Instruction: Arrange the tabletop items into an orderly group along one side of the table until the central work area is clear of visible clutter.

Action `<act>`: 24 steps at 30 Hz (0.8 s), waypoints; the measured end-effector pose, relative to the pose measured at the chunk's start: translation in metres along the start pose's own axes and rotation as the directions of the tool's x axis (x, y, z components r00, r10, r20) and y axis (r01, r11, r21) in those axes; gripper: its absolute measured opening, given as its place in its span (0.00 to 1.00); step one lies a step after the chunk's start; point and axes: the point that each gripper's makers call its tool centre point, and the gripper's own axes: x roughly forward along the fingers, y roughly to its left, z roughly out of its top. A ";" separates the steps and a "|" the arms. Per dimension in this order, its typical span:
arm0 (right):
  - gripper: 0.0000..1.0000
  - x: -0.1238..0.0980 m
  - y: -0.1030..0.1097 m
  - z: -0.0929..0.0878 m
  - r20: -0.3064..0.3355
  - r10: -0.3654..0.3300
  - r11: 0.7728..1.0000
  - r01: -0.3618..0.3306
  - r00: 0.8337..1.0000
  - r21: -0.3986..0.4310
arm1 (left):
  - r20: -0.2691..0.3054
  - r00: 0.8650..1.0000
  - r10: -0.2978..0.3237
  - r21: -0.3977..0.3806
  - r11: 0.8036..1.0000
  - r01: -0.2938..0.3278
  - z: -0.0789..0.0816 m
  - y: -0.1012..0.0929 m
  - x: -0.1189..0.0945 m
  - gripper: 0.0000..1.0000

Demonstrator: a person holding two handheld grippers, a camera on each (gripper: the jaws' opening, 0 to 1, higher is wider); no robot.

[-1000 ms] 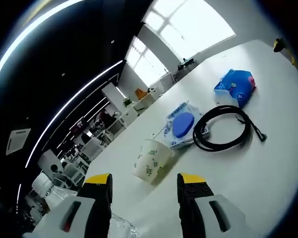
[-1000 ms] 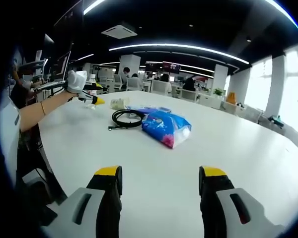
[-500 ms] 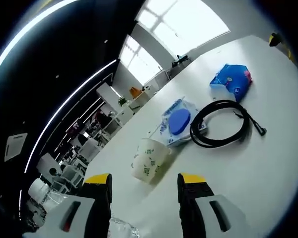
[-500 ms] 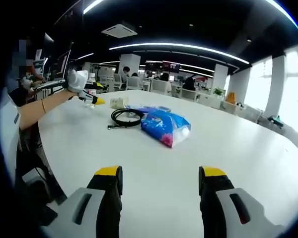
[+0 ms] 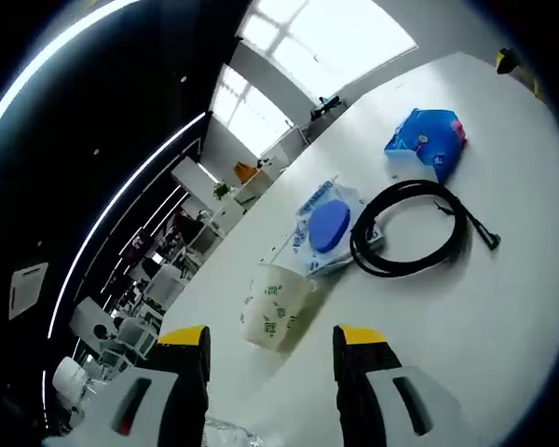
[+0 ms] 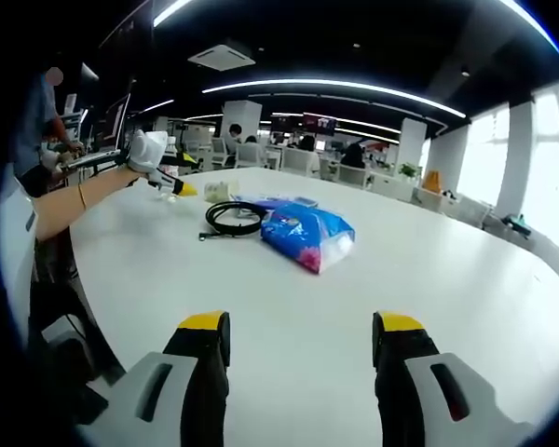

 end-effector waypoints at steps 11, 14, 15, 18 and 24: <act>0.59 0.004 0.003 -0.001 0.001 0.019 1.000 -0.019 1.000 -0.004 | -0.030 0.999 0.029 0.099 0.995 -0.026 -0.002 0.005 0.009 0.52; 0.59 0.004 0.003 0.000 0.004 0.021 1.000 -0.021 1.000 -0.010 | -0.030 0.999 0.030 0.088 0.996 -0.027 -0.003 0.004 0.009 0.52; 0.59 0.005 0.003 0.000 0.006 0.021 1.000 -0.020 1.000 -0.009 | -0.029 0.999 0.028 0.083 0.996 -0.025 -0.003 0.004 0.009 0.52; 0.58 0.005 0.002 0.002 0.014 0.018 1.000 -0.018 1.000 -0.008 | -0.027 0.999 0.025 0.085 0.996 -0.023 -0.003 0.004 0.010 0.52; 0.58 0.008 0.004 0.002 0.012 0.029 0.999 -0.029 1.000 -0.015 | -0.038 0.999 0.027 0.104 0.994 -0.023 -0.004 0.003 0.010 0.52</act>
